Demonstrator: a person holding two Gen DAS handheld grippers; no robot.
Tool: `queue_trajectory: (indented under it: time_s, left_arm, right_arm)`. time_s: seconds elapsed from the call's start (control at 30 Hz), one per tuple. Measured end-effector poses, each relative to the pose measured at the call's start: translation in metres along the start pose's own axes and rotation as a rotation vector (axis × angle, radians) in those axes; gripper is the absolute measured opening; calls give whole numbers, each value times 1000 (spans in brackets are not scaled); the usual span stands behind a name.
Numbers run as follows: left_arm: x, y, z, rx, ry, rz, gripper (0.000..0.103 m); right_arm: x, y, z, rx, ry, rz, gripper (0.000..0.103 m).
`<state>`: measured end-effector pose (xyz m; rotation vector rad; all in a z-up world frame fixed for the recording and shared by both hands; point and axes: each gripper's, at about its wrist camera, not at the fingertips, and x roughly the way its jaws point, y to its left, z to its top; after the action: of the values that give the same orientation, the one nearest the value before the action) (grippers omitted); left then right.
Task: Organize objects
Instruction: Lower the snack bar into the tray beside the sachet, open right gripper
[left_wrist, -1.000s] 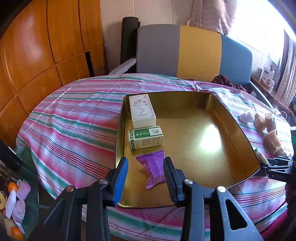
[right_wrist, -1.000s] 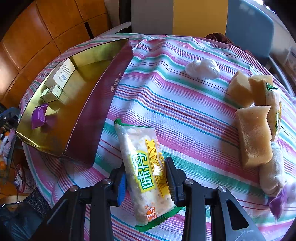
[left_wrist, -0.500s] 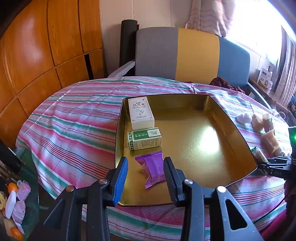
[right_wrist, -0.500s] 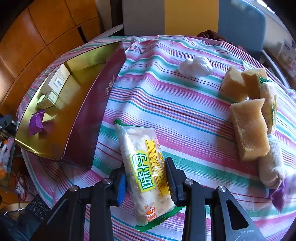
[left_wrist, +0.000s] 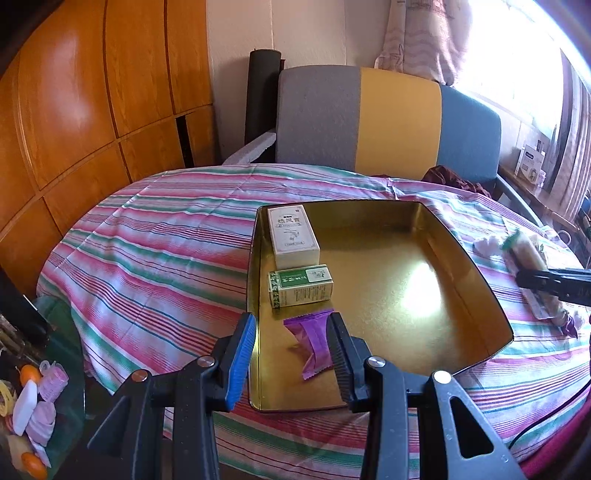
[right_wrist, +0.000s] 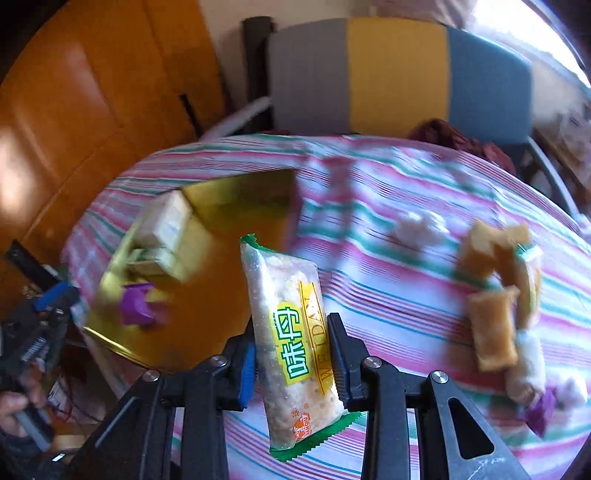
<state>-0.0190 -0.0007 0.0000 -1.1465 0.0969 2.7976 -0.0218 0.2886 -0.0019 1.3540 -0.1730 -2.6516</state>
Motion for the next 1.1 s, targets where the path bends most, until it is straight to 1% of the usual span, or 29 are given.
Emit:
queue_trajectory:
  time_s: [0.1,0.2,0.3,0.37,0.47,0.53,0.57,0.6,0.73,0.77,0.87,0.93,1.03,1.1]
  left_arm:
    - [0,3,-1,-6,1,4,40]
    - [0,8,-1,-14,1,6,40]
    - [0,12,-2,-21,-2,10,40]
    - [-1,14,-2,-24,-4,14,40]
    - [-1,17,-3,-25,-9,20,40]
    - [0,20,-4,-31,-5,20,40]
    - [0,22,-4,-35,-4,21,40]
    - [1,23,-4,-38,-3,22,40]
    - [4,27,-5,-49,3,23,40]
    - [4,28,-5,-52,4,24,40]
    - [4,31,-5,-59,3,26,40]
    - [4,32,-5,-62,1,28,40]
    - [4,33,-4,-63,2,31,40]
    - [3,32,-3,-60,-2,30,40]
  right_arm:
    - [9,31,12,-36,17,46,34]
    - [28,61,22,-79,43,56,34]
    - [52,82,28,-95,84,61,34]
    - [71,90,30,-99,122,41,34]
    - [97,99,27,-77,180,-14,35]
    - [113,101,25,-50,215,-41,37]
    - [120,102,23,-40,234,-38,39]
    - [125,105,21,-33,238,-20,42]
    - [134,131,14,-42,268,138,43]
    - [136,139,11,-54,283,184,45]
    - [138,152,5,-45,298,270,50]
    - [135,153,2,-21,296,304,50]
    - [128,153,1,-25,275,303,51]
    - [120,153,2,-31,249,277,59]
